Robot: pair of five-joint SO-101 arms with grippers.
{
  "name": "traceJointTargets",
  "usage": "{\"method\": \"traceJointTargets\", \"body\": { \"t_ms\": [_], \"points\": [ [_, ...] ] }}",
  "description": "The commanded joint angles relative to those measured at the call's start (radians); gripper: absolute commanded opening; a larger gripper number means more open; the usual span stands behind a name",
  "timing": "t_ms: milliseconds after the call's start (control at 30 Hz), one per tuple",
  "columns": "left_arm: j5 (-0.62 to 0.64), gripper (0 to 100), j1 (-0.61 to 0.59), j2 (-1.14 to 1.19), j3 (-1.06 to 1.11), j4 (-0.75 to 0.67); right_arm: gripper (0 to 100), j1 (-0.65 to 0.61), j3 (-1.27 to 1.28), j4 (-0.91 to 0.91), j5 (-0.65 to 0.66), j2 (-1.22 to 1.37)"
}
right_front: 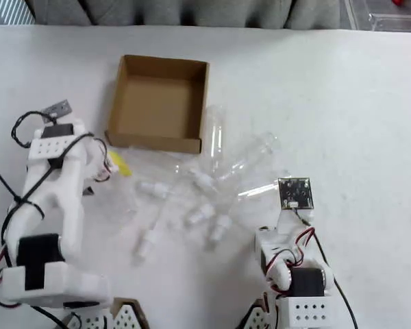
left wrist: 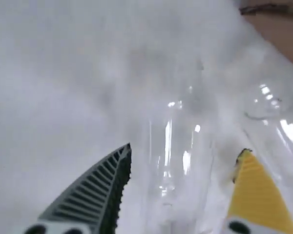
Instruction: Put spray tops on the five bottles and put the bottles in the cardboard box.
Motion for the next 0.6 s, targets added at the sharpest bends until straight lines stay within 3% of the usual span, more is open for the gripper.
{"method": "traceJointTargets", "body": {
  "t_ms": [0,367,567],
  "points": [
    [0.031,31,0.010,0.058,-0.055,-0.078,5.7,-0.004,0.009,0.005,0.009,-0.010],
    [0.021,10,0.012,0.110,-0.044,-0.117,5.7,-0.004,0.009,0.005,0.009,-0.010],
    [-0.040,7,0.016,0.101,-0.051,-0.109,5.7,-0.004,0.009,0.005,0.009,-0.010]
  ]
}}
